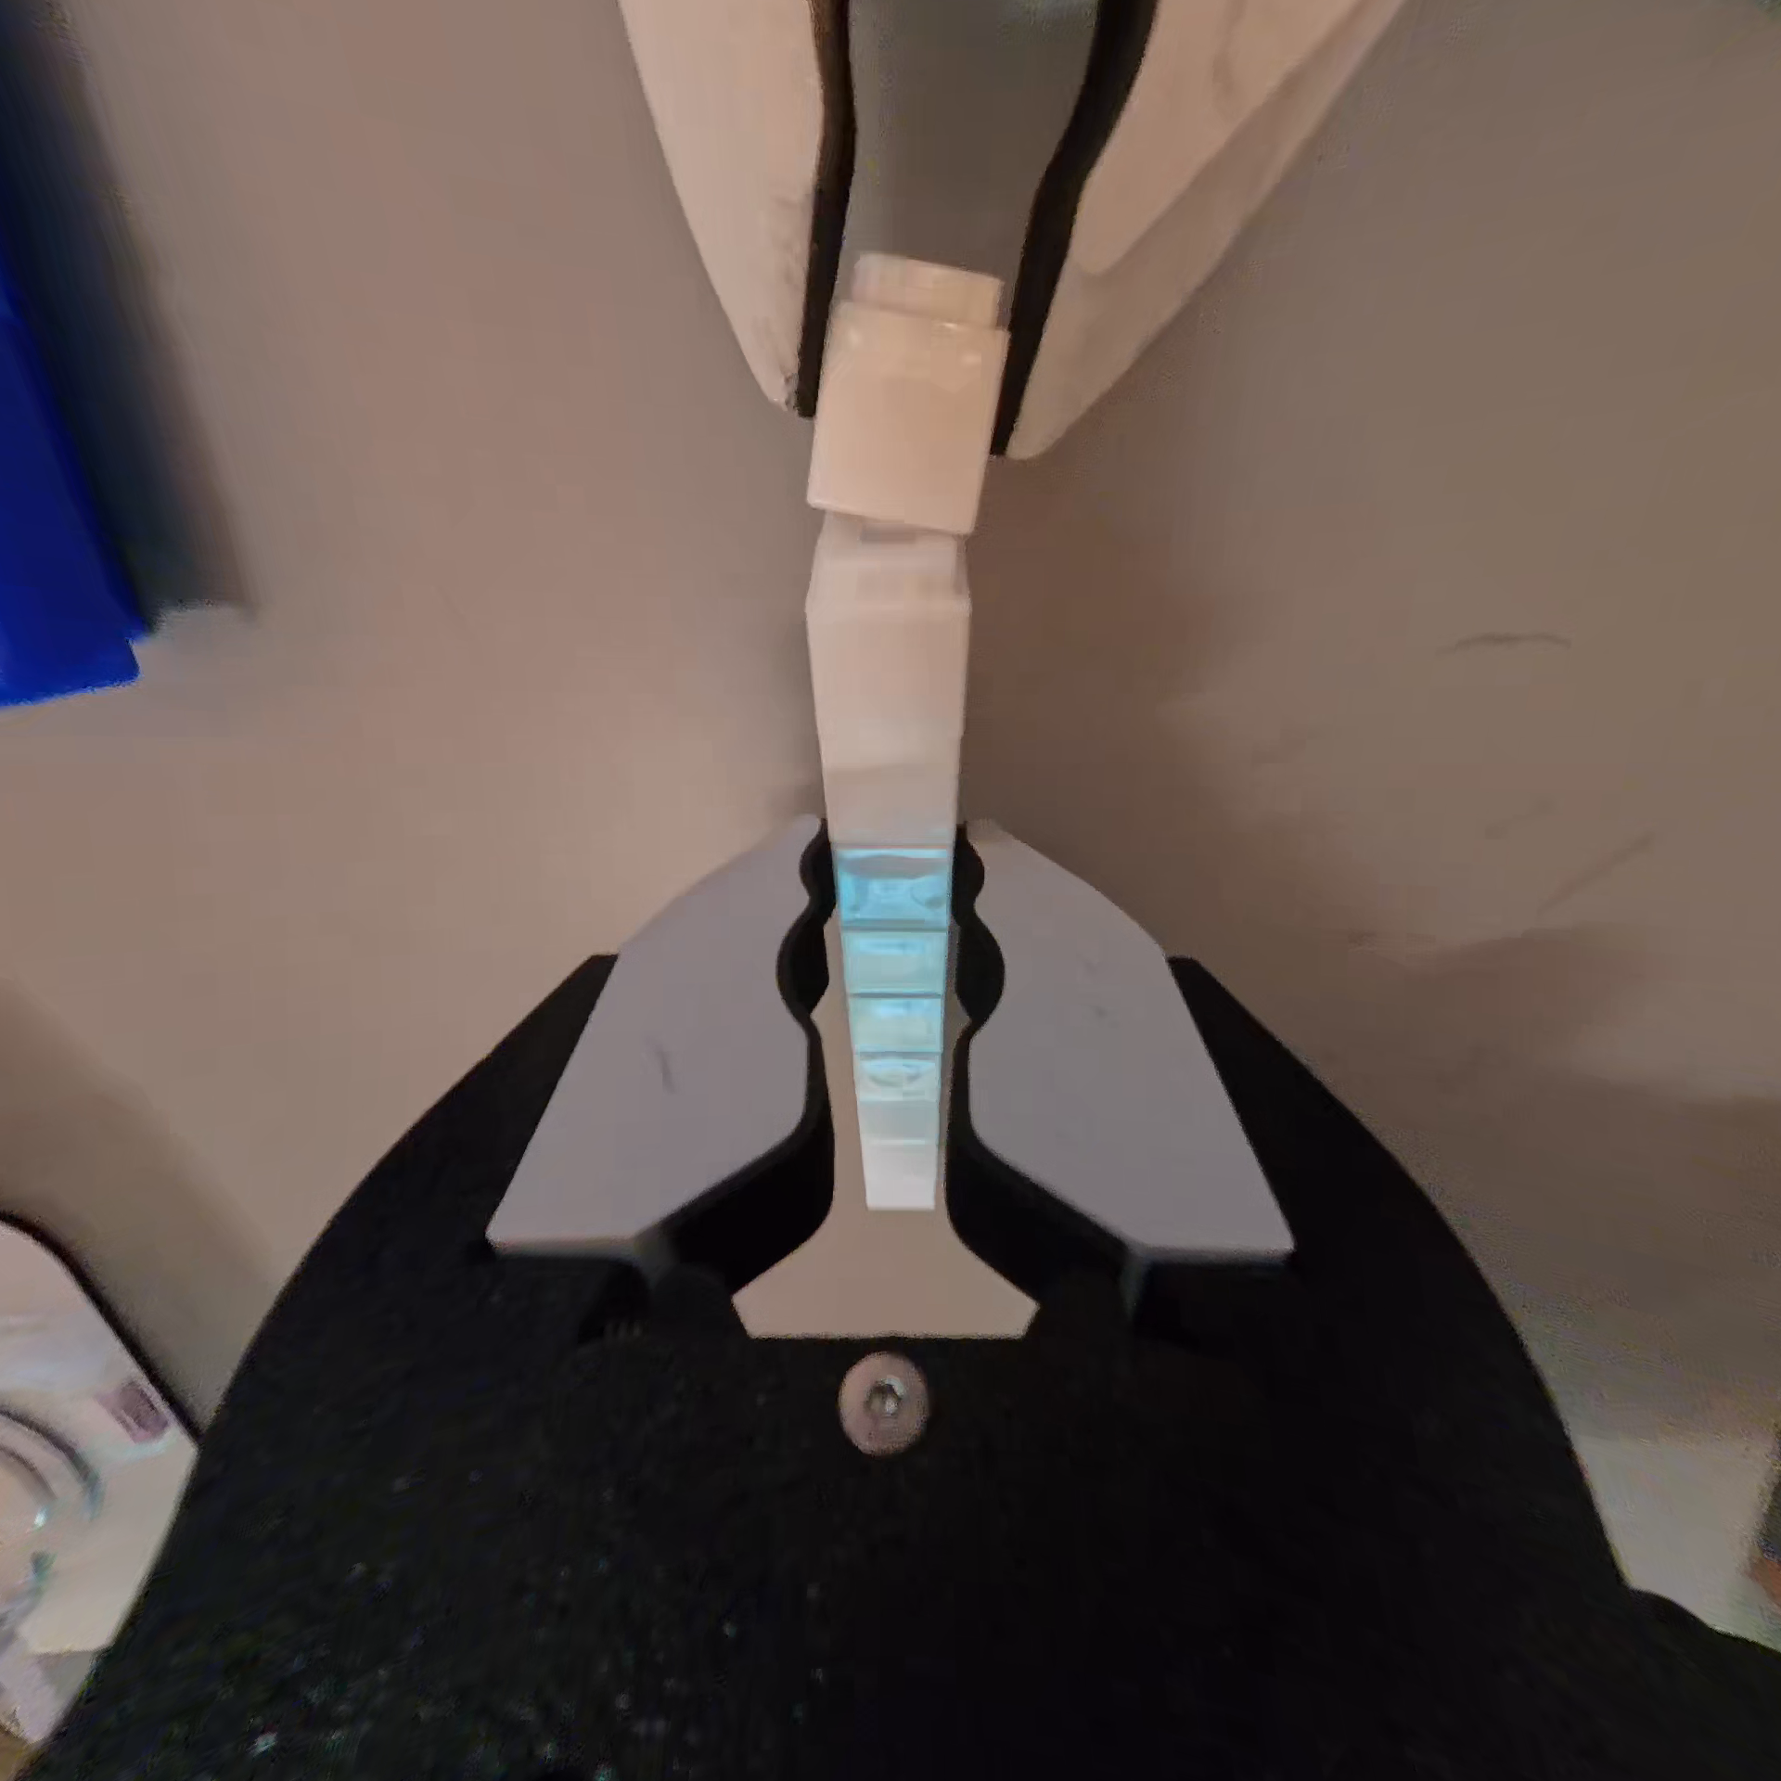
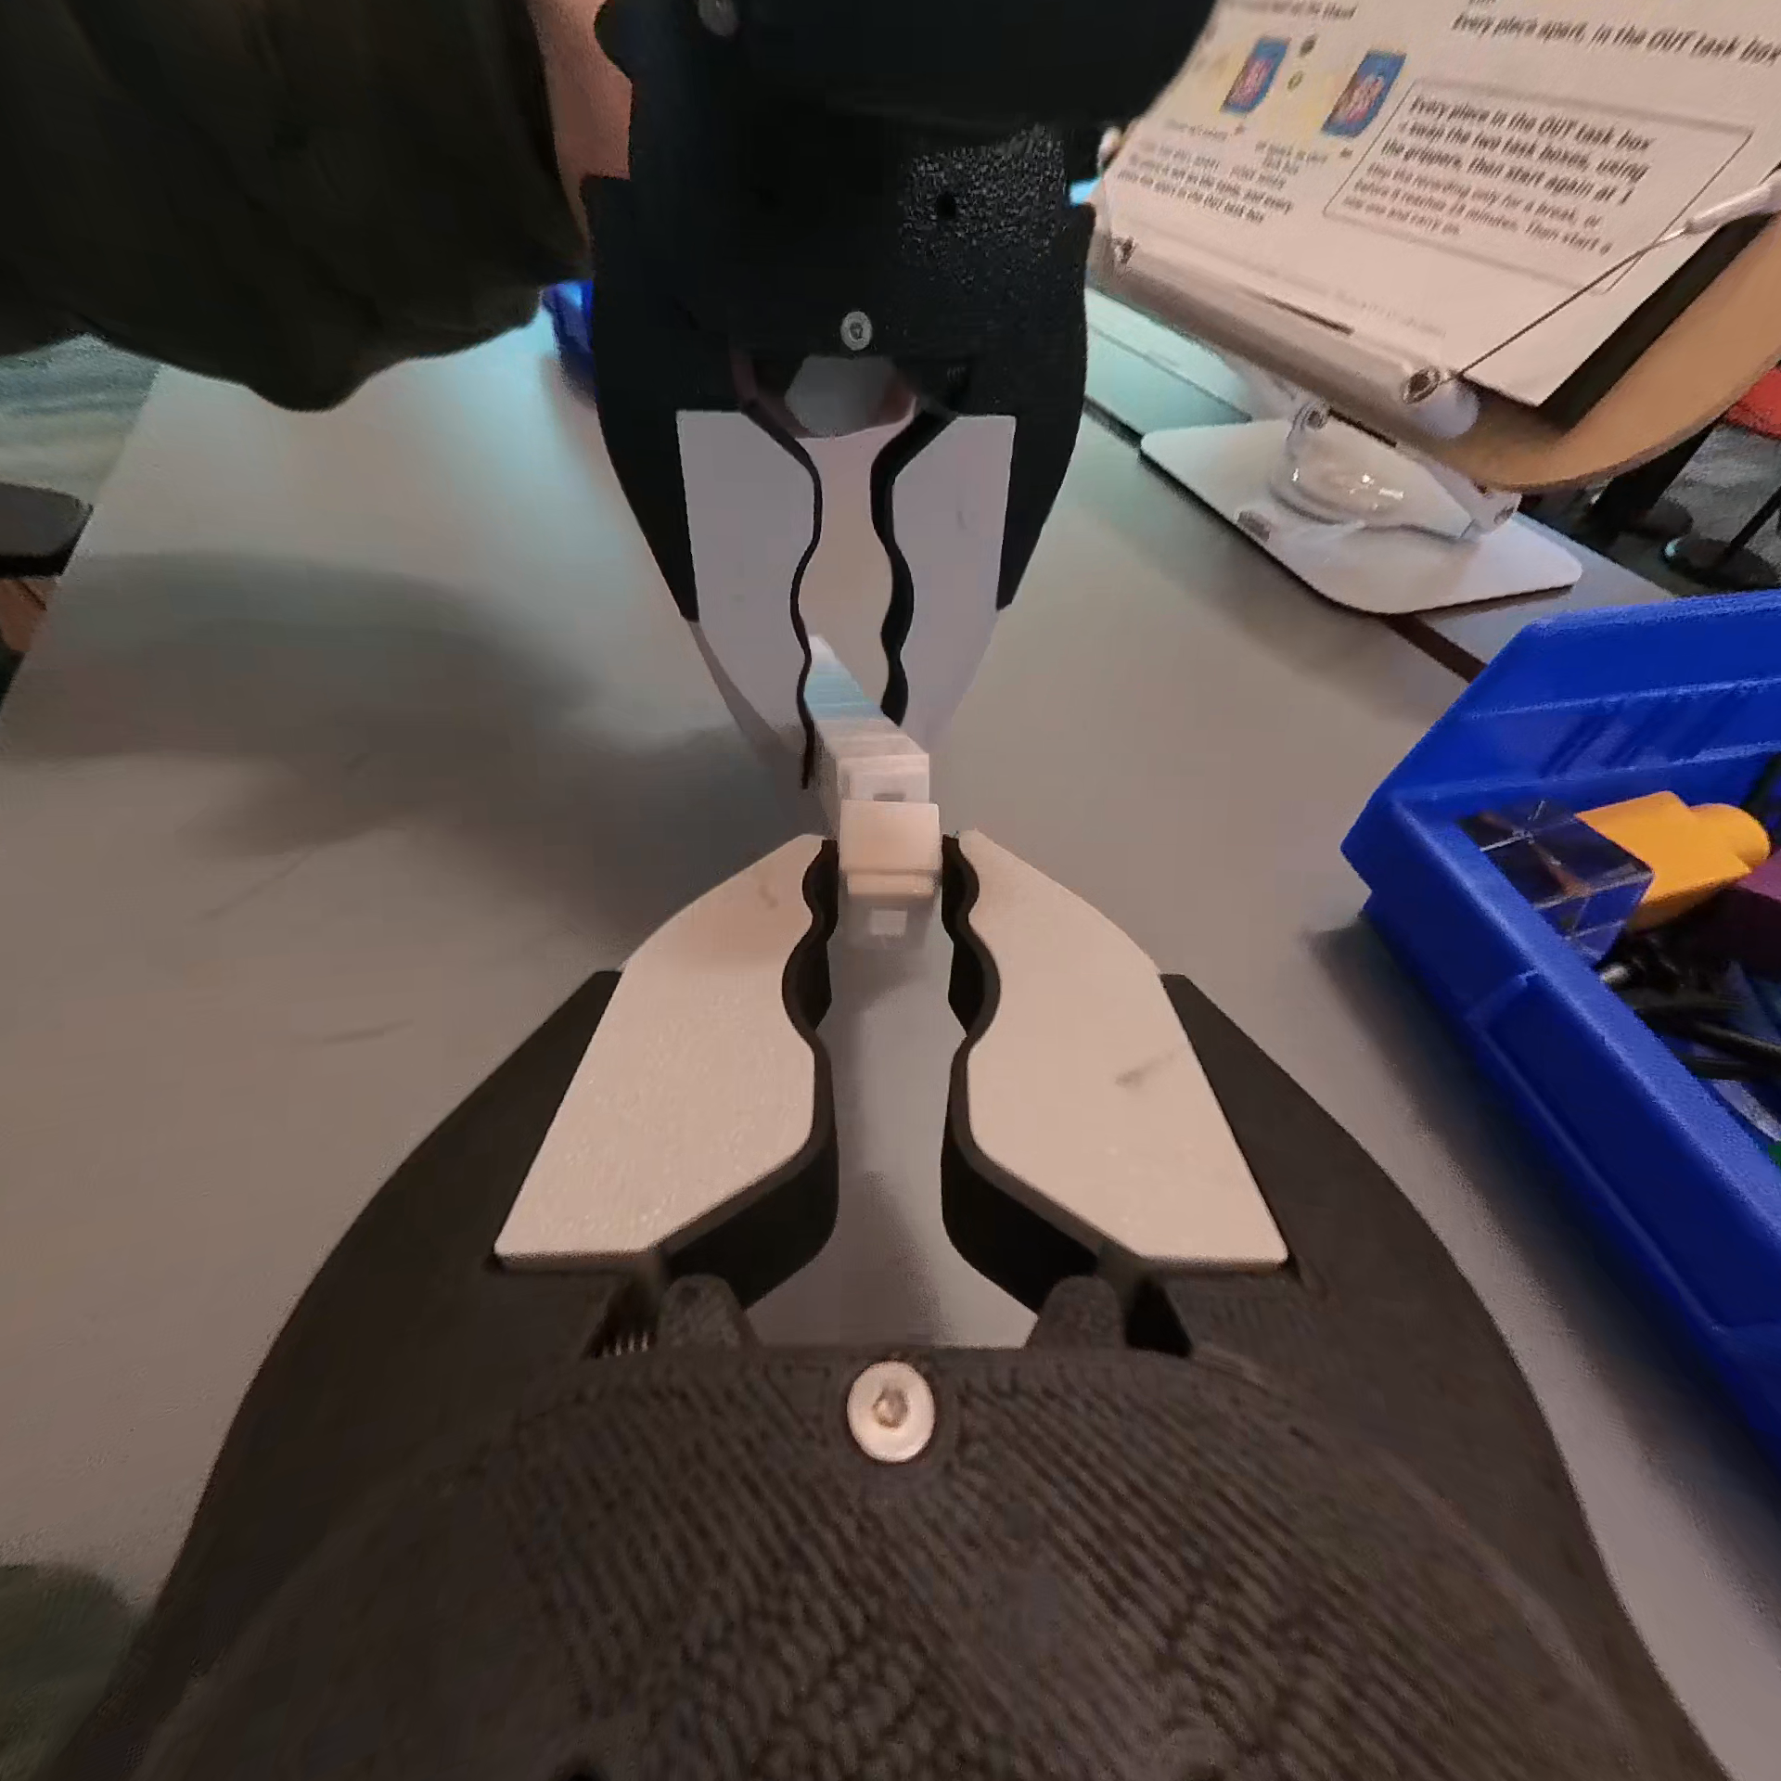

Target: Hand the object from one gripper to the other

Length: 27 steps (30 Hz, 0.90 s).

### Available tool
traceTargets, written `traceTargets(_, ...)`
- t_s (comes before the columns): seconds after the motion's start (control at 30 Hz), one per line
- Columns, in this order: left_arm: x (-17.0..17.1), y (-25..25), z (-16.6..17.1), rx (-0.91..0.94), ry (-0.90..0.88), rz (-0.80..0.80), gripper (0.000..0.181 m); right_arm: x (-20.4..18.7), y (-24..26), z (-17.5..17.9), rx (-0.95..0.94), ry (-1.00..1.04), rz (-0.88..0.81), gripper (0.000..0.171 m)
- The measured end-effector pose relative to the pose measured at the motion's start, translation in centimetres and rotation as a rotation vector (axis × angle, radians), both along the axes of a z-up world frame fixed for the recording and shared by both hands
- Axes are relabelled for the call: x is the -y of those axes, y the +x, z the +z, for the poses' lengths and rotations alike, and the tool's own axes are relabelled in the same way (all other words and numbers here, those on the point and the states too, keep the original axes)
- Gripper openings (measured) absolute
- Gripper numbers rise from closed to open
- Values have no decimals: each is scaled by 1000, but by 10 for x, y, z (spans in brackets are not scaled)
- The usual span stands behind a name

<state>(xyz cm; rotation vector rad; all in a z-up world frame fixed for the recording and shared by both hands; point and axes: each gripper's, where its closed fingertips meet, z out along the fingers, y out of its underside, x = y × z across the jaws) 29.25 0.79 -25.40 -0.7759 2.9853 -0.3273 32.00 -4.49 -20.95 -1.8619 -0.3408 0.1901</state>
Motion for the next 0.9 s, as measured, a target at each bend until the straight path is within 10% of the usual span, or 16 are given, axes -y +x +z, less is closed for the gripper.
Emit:
traceTargets(0.33, 1, 8, -23, 100, -87, 13, 22, -6, 2, -26, 11, -75, 22, 20)
traceTargets(0.9, 4, 17, 51, 449, -604, 93, 22, -15, 12, 39, -247, 350, -6, 20)
